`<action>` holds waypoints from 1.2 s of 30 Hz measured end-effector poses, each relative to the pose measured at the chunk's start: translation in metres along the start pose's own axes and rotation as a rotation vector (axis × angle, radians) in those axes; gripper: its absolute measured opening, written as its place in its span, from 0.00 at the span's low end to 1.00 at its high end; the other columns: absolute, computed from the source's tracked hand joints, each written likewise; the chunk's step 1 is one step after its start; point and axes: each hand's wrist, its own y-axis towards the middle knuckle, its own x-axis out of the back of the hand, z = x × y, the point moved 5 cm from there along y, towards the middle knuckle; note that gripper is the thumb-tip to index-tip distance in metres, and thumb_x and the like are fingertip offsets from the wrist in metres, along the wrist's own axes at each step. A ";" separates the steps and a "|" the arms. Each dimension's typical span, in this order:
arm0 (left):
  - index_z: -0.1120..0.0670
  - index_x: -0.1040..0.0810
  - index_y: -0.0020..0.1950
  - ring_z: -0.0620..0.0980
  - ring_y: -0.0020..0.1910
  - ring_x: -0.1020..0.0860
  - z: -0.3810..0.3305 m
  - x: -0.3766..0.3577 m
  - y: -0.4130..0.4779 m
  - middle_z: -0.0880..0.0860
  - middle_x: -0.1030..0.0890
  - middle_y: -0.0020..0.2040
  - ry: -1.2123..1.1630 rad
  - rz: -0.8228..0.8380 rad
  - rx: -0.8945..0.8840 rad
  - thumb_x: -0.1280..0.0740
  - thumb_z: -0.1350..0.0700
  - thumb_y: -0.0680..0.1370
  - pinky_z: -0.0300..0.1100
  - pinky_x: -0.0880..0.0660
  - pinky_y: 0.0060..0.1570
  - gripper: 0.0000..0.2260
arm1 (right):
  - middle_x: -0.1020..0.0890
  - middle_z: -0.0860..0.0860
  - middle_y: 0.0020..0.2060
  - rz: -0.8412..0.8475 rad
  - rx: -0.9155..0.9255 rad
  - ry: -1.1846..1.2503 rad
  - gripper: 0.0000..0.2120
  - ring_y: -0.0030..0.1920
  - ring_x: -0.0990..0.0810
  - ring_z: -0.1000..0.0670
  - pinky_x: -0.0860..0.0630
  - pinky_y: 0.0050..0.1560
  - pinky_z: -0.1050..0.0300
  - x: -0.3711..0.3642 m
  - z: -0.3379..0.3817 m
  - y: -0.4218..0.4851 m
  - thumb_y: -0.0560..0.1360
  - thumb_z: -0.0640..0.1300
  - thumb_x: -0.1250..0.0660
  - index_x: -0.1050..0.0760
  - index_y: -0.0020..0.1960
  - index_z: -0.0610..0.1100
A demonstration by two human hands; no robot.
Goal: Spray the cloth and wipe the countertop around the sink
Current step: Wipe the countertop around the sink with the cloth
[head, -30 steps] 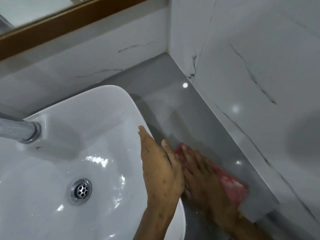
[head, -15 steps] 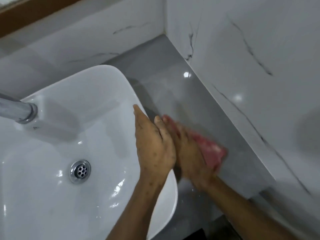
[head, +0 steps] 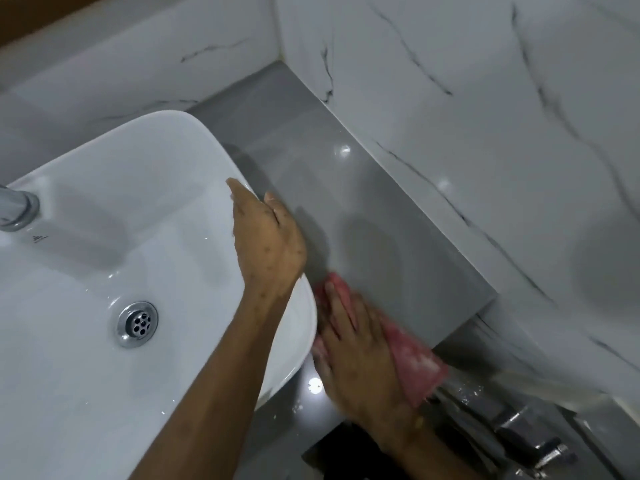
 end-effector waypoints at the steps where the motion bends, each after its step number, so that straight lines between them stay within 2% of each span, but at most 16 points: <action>1: 0.60 0.51 0.77 0.62 0.68 0.30 0.001 0.001 -0.001 0.64 0.30 0.70 0.012 -0.002 -0.002 0.51 0.53 0.83 0.57 0.33 0.68 0.24 | 0.47 0.44 0.78 0.032 0.057 -0.013 0.32 0.77 0.49 0.42 0.51 0.73 0.39 -0.001 0.000 -0.018 0.77 0.55 0.47 0.50 0.77 0.47; 4: 0.62 0.47 0.75 0.64 0.67 0.29 0.001 0.003 -0.005 0.65 0.29 0.69 0.038 0.000 -0.016 0.51 0.53 0.83 0.59 0.32 0.66 0.23 | 0.43 0.46 0.76 0.071 0.064 -0.074 0.30 0.73 0.38 0.41 0.40 0.72 0.41 0.012 -0.050 -0.032 0.76 0.53 0.47 0.47 0.76 0.49; 8: 0.62 0.49 0.76 0.62 0.68 0.30 0.000 0.001 -0.004 0.63 0.31 0.71 0.050 -0.022 -0.026 0.51 0.54 0.83 0.57 0.31 0.67 0.24 | 0.47 0.43 0.77 0.100 -0.231 -0.126 0.30 0.74 0.42 0.38 0.41 0.72 0.38 0.028 -0.110 -0.008 0.77 0.56 0.58 0.49 0.77 0.47; 11: 0.62 0.48 0.76 0.62 0.69 0.30 0.001 0.001 -0.001 0.63 0.32 0.72 0.071 -0.034 -0.001 0.50 0.55 0.83 0.56 0.31 0.67 0.23 | 0.48 0.42 0.77 0.038 -0.389 -0.069 0.31 0.75 0.45 0.35 0.42 0.72 0.36 0.019 -0.075 -0.007 0.78 0.56 0.54 0.51 0.77 0.46; 14: 0.63 0.51 0.76 0.62 0.70 0.32 -0.006 0.002 -0.002 0.64 0.34 0.73 0.092 0.006 -0.001 0.50 0.54 0.83 0.56 0.34 0.69 0.25 | 0.49 0.38 0.76 0.073 -0.201 -0.008 0.31 0.75 0.50 0.33 0.52 0.73 0.34 -0.003 0.008 -0.033 0.78 0.57 0.57 0.51 0.77 0.43; 16: 0.62 0.54 0.78 0.59 0.76 0.40 -0.012 0.009 -0.020 0.62 0.41 0.78 0.112 0.029 -0.095 0.51 0.52 0.83 0.50 0.42 0.75 0.26 | 0.45 0.40 0.76 0.105 -0.154 0.141 0.31 0.76 0.49 0.36 0.55 0.74 0.38 -0.007 0.045 -0.054 0.77 0.58 0.54 0.45 0.76 0.43; 18: 0.58 0.49 0.78 0.51 0.77 0.42 -0.011 0.027 -0.063 0.54 0.42 0.79 0.068 -0.015 -0.303 0.51 0.50 0.83 0.40 0.47 0.76 0.25 | 0.43 0.48 0.76 0.079 -0.187 0.440 0.31 0.77 0.54 0.49 0.54 0.75 0.45 0.000 0.046 -0.068 0.74 0.54 0.45 0.45 0.76 0.48; 21: 0.44 0.33 0.71 0.44 0.64 0.28 0.014 0.043 -0.158 0.41 0.28 0.68 0.000 -0.004 -0.488 0.53 0.43 0.82 0.27 0.41 0.67 0.21 | 0.44 0.61 0.75 0.033 -0.376 0.988 0.27 0.76 0.49 0.59 0.45 0.75 0.52 0.023 -0.002 -0.073 0.77 0.48 0.42 0.46 0.73 0.61; 23: 0.42 0.26 0.63 0.44 0.57 0.24 0.041 0.025 -0.210 0.42 0.24 0.60 0.049 0.057 -0.540 0.50 0.45 0.81 0.31 0.31 0.63 0.17 | 0.37 0.60 0.73 -0.113 -0.535 1.131 0.22 0.73 0.41 0.60 0.40 0.73 0.55 0.048 -0.038 -0.065 0.77 0.49 0.44 0.40 0.70 0.60; 25: 0.48 0.25 0.62 0.52 0.59 0.22 0.065 -0.004 -0.230 0.52 0.19 0.58 0.175 0.142 -0.368 0.42 0.46 0.75 0.47 0.19 0.51 0.18 | 0.32 0.56 0.71 -0.237 -0.607 1.173 0.20 0.71 0.35 0.59 0.37 0.71 0.59 0.073 -0.060 -0.046 0.76 0.50 0.47 0.36 0.68 0.56; 26: 0.52 0.27 0.66 0.59 0.62 0.22 0.076 -0.020 -0.231 0.58 0.20 0.61 0.276 0.194 -0.217 0.41 0.43 0.73 0.56 0.19 0.50 0.24 | 0.30 0.54 0.70 -0.261 -0.588 1.195 0.20 0.70 0.33 0.57 0.35 0.69 0.63 0.083 -0.063 -0.034 0.76 0.50 0.47 0.36 0.68 0.54; 28: 0.55 0.34 0.74 0.69 0.68 0.30 0.090 -0.051 -0.224 0.66 0.29 0.70 0.443 0.264 -0.047 0.46 0.35 0.74 0.64 0.26 0.60 0.34 | 0.29 0.52 0.69 -0.284 -0.461 1.206 0.21 0.69 0.31 0.55 0.33 0.69 0.62 0.106 -0.057 -0.007 0.77 0.48 0.47 0.35 0.70 0.49; 30: 0.52 0.46 0.78 0.71 0.73 0.40 0.094 -0.075 -0.213 0.66 0.40 0.75 0.484 0.287 0.029 0.49 0.30 0.74 0.66 0.40 0.70 0.39 | 0.31 0.52 0.70 -0.270 -0.248 1.124 0.22 0.70 0.33 0.54 0.35 0.71 0.55 0.124 -0.034 0.015 0.79 0.48 0.48 0.37 0.71 0.46; 33: 0.53 0.61 0.78 0.68 0.76 0.46 0.097 -0.091 -0.196 0.64 0.48 0.78 0.500 0.171 0.062 0.45 0.34 0.72 0.64 0.47 0.70 0.43 | 0.40 0.55 0.74 -0.179 0.086 0.857 0.24 0.75 0.44 0.55 0.46 0.75 0.51 0.137 0.017 0.032 0.80 0.50 0.49 0.44 0.75 0.46; 35: 0.53 0.56 0.79 0.66 0.77 0.55 0.104 -0.092 -0.187 0.64 0.51 0.79 0.517 0.125 0.098 0.41 0.37 0.70 0.64 0.51 0.74 0.44 | 0.48 0.54 0.77 -0.044 0.248 0.659 0.26 0.77 0.53 0.55 0.54 0.76 0.50 0.129 0.044 0.036 0.80 0.52 0.49 0.48 0.76 0.48; 36: 0.53 0.50 0.78 0.65 0.77 0.56 0.113 -0.088 -0.184 0.62 0.45 0.78 0.527 0.123 0.098 0.39 0.38 0.71 0.63 0.52 0.75 0.41 | 0.50 0.53 0.78 -0.001 0.305 0.533 0.27 0.77 0.54 0.52 0.55 0.77 0.47 0.122 0.054 0.035 0.80 0.52 0.49 0.49 0.77 0.47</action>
